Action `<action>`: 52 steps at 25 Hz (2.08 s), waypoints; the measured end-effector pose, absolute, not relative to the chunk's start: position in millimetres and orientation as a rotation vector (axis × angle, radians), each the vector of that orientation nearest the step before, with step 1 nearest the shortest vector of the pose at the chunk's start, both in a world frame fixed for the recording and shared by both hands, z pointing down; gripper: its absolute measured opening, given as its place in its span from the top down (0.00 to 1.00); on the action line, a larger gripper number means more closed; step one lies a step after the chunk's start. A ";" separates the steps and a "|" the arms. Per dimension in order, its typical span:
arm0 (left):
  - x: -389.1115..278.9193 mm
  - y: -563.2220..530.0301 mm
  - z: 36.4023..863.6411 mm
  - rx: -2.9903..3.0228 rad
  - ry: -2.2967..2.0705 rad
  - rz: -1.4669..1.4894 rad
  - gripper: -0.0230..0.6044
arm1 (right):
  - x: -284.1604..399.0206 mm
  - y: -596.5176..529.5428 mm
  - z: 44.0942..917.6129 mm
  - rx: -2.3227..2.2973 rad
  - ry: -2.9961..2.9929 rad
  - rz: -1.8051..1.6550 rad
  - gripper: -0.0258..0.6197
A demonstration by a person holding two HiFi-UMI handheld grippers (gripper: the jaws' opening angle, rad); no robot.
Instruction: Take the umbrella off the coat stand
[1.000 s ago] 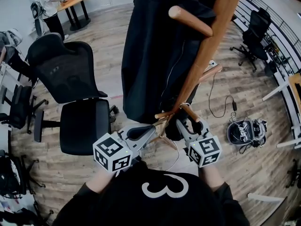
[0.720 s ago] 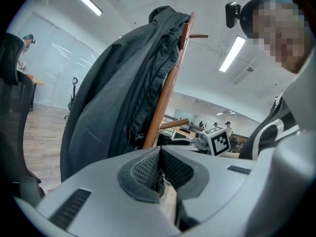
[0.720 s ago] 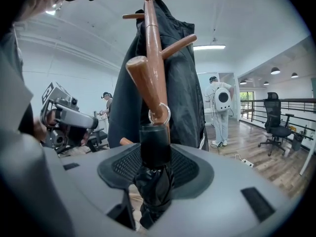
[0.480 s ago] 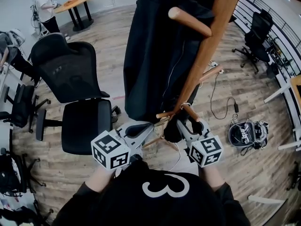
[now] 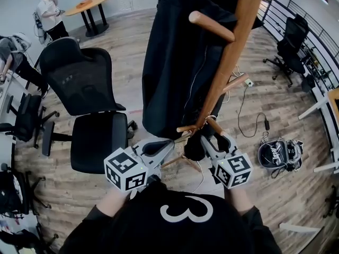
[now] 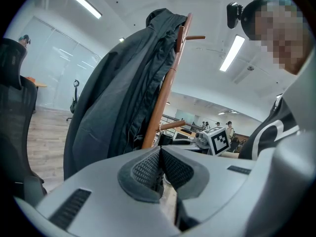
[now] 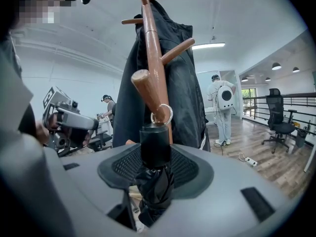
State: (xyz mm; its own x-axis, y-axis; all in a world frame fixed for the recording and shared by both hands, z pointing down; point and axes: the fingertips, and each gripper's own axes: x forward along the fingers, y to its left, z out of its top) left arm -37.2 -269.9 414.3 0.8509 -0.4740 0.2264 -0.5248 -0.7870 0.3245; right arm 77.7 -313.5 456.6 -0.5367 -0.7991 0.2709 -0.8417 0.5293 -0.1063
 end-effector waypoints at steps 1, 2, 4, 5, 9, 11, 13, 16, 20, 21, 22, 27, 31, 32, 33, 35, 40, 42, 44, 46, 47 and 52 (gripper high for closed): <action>-37.4 -269.5 414.0 2.649 -0.746 0.186 0.94 | 77.4 -313.2 455.6 1.399 -2.579 0.331 0.67; -37.8 -269.0 414.1 2.648 -0.747 0.186 0.94 | 76.9 -312.6 454.8 1.399 -2.580 0.327 0.67; -37.7 -267.2 414.8 2.648 -0.747 0.187 0.94 | 76.2 -311.0 453.5 1.398 -2.581 0.317 0.67; -37.0 -265.8 415.0 2.649 -0.746 0.189 0.94 | 76.3 -309.6 452.8 1.398 -2.582 0.310 0.67; -32.5 -260.1 412.3 2.658 -0.746 0.192 0.94 | 78.9 -303.0 450.2 1.400 -2.585 0.289 0.67; -31.0 -257.3 410.0 2.662 -0.747 0.190 0.94 | 80.4 -299.8 448.0 1.401 -2.589 0.287 0.67; -30.1 -254.8 408.5 2.666 -0.747 0.190 0.94 | 81.3 -296.7 444.8 1.400 -2.595 0.284 0.67; -28.6 -250.5 407.6 2.667 -0.746 0.189 0.94 | 82.7 -291.3 440.3 1.397 -2.603 0.280 0.67; -26.2 -242.4 404.8 2.673 -0.746 0.187 0.94 | 82.4 -281.1 432.2 1.391 -2.621 0.253 0.67; -25.8 -240.7 404.0 2.675 -0.748 0.186 0.94 | 81.9 -278.5 430.1 1.388 -2.626 0.245 0.67; -25.4 -239.2 403.4 2.677 -0.749 0.184 0.94 | 81.5 -276.3 428.1 1.385 -2.632 0.238 0.67; -21.4 -232.2 401.2 2.686 -0.748 0.179 0.94 | 84.0 -269.3 421.1 1.381 -2.654 0.228 0.67; -16.2 -225.2 397.4 2.693 -0.751 0.178 0.94 | 88.7 -261.6 416.0 1.379 -2.662 0.216 0.67; -15.2 -223.4 395.6 2.697 -0.751 0.177 0.94 | 89.5 -259.3 414.2 1.377 -2.666 0.212 0.67; -14.2 -221.7 393.9 2.701 -0.751 0.176 0.94 | 90.2 -257.2 412.4 1.376 -2.669 0.208 0.67; -12.2 -218.4 390.9 2.707 -0.752 0.174 0.94 | 91.9 -253.4 409.6 1.374 -2.676 0.204 0.67; -4.6 -206.5 388.6 2.716 -0.753 0.174 0.94 | 98.9 -240.6 407.2 1.362 -2.688 0.206 0.67; -0.5 -201.7 388.4 2.719 -0.752 0.175 0.94 | 102.4 -234.8 405.8 1.357 -2.697 0.211 0.67; 2.7 -197.0 387.7 2.724 -0.749 0.173 0.94 | 104.9 -229.3 406.0 1.342 -2.705 0.212 0.67; 5.2 -192.2 386.0 2.730 -0.749 0.172 0.94 | 107.1 -223.4 406.4 1.327 -2.710 0.211 0.67; 6.8 -189.5 384.7 2.734 -0.749 0.171 0.94 | 108.5 -219.9 405.9 1.322 -2.711 0.208 0.67; 18.8 -172.7 380.2 2.749 -0.741 0.169 0.94 | 117.4 -199.7 401.8 1.307 -2.713 0.196 0.67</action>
